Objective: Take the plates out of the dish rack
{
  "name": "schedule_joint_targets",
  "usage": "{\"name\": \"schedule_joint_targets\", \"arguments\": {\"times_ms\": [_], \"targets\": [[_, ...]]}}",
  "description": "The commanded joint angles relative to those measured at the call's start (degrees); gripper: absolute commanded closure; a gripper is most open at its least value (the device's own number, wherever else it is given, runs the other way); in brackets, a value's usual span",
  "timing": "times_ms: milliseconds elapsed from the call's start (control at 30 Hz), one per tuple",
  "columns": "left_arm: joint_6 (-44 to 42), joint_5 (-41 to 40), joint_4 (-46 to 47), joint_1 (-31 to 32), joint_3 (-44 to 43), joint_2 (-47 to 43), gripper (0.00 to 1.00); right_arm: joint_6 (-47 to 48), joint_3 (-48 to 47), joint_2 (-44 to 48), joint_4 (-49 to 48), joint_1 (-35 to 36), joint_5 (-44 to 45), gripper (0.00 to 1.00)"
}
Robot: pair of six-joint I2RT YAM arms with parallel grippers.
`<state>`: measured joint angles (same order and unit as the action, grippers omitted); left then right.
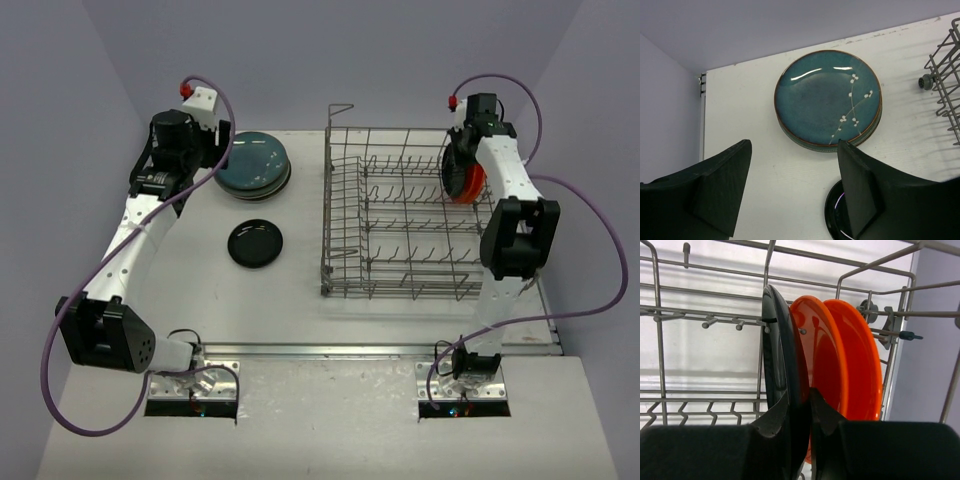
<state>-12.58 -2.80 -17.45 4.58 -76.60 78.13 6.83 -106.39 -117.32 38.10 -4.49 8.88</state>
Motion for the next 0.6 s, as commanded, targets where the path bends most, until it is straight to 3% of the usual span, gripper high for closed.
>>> {"name": "schedule_joint_targets", "arguments": {"times_ms": [0,167,267,367,567], "targets": [[1.7,5.3,1.6,0.3,-2.3,-1.9,0.27,0.0,-2.9,11.2,1.8,-0.1,-4.0,1.0],[1.9,18.1,-1.0,0.3,-5.9,-1.0,0.2,-2.1,-7.3,17.1,3.7,0.1,-10.5,1.0],[3.1,31.5,-3.8,0.6,-9.5,0.5,0.2,-3.1,-4.6,22.4,3.6,0.2,-26.2,1.0],[4.4,36.6,-4.7,4.5,-11.3,1.5,0.2,-4.1,0.9,26.8,2.6,2.0,-47.4,1.0],[9.6,44.6,-4.9,12.9,-12.5,3.4,0.22,-4.0,11.8,32.7,-2.0,17.1,-51.1,1.0]]}}
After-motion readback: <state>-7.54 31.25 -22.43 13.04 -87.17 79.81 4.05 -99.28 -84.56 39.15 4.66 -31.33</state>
